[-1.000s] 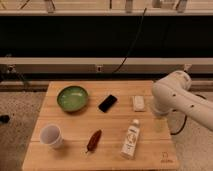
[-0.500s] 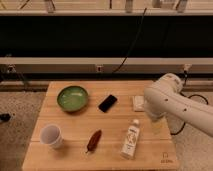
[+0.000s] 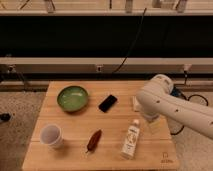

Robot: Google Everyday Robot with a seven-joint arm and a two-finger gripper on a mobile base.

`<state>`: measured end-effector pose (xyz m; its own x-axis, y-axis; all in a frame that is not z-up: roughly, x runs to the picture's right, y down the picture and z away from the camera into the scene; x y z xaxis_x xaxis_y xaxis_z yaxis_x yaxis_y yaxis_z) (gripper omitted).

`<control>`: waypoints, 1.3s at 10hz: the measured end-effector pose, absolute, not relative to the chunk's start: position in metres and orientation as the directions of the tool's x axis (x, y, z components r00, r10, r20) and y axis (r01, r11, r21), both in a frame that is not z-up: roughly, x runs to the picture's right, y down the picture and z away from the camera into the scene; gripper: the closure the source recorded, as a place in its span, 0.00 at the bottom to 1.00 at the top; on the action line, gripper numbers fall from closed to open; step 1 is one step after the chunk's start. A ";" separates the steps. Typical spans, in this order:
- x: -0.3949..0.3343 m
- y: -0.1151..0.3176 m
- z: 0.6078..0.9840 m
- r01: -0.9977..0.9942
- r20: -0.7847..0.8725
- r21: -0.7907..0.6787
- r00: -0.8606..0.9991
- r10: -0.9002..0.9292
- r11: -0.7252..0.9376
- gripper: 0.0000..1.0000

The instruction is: Place the bottle in the ceramic bowl

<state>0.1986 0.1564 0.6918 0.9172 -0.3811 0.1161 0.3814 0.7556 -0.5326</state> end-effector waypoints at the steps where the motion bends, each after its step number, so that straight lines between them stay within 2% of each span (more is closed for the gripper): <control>1: 0.194 0.158 0.693 0.406 0.128 -0.531 0.906 -0.403 0.744 0.20; 13: 0.160 0.187 0.714 0.654 0.249 -0.520 0.732 -0.634 0.550 0.20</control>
